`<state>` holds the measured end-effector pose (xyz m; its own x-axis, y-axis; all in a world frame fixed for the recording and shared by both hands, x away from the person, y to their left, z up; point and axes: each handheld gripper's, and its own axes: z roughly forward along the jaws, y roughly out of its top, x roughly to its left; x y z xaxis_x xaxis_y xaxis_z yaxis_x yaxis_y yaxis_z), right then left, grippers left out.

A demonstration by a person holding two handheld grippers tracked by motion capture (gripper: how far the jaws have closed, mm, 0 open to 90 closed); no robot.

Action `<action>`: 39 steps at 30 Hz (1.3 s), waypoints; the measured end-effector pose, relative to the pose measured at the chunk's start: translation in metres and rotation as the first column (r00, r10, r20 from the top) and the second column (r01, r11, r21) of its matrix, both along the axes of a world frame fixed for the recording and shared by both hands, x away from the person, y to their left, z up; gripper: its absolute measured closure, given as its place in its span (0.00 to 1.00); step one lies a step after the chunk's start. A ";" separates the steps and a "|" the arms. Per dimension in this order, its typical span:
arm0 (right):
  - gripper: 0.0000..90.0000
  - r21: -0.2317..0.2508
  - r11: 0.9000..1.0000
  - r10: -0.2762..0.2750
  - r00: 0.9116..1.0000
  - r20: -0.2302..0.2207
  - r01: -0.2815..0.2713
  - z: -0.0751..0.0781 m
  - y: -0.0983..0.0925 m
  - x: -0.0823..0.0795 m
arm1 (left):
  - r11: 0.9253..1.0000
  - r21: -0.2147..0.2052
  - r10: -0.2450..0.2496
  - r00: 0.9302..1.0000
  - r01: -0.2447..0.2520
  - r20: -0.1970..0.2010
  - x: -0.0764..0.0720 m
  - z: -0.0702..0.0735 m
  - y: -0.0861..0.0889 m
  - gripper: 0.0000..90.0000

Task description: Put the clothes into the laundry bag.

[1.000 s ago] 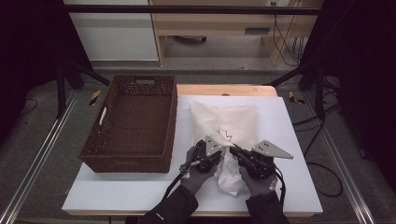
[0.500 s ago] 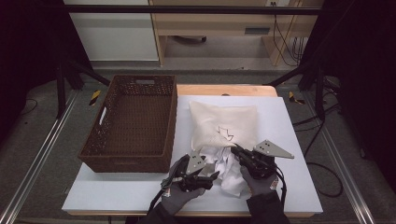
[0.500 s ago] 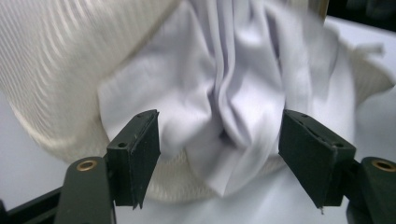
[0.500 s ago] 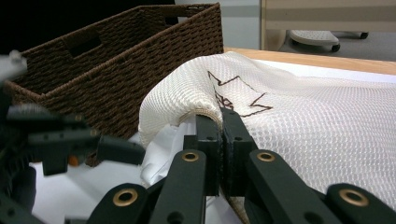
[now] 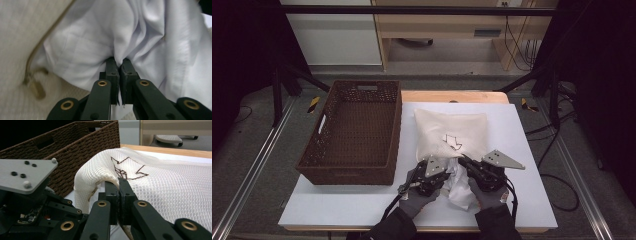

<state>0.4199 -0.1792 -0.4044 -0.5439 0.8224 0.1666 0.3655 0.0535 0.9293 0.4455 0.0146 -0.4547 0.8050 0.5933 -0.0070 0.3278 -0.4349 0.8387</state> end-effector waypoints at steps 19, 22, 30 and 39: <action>0.98 0.004 1.000 -0.012 1.000 -0.001 0.012 0.000 -0.004 0.000 | 0.999 0.037 0.014 1.000 -0.014 0.003 0.010 0.002 0.006 0.60; 0.98 0.004 1.000 -0.015 1.000 -0.004 0.015 0.000 -0.005 0.000 | 0.999 0.043 0.008 1.000 -0.009 0.013 -0.001 0.011 0.026 0.56; 0.98 0.004 1.000 -0.019 1.000 -0.004 0.019 0.000 -0.006 0.000 | 0.990 0.090 0.108 0.994 -0.106 -0.013 -0.001 0.007 0.064 0.58; 0.98 0.001 1.000 -0.010 1.000 -0.011 0.010 -0.001 -0.004 0.000 | 0.980 0.152 0.139 0.989 -0.129 -0.054 0.015 -0.014 0.050 0.74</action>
<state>0.4203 -0.1829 -0.4053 -0.5338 0.8277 0.1734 0.3764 0.0490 0.9251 0.4601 0.0645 -0.4690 0.7189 0.6940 0.0404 0.4420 -0.5012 0.7439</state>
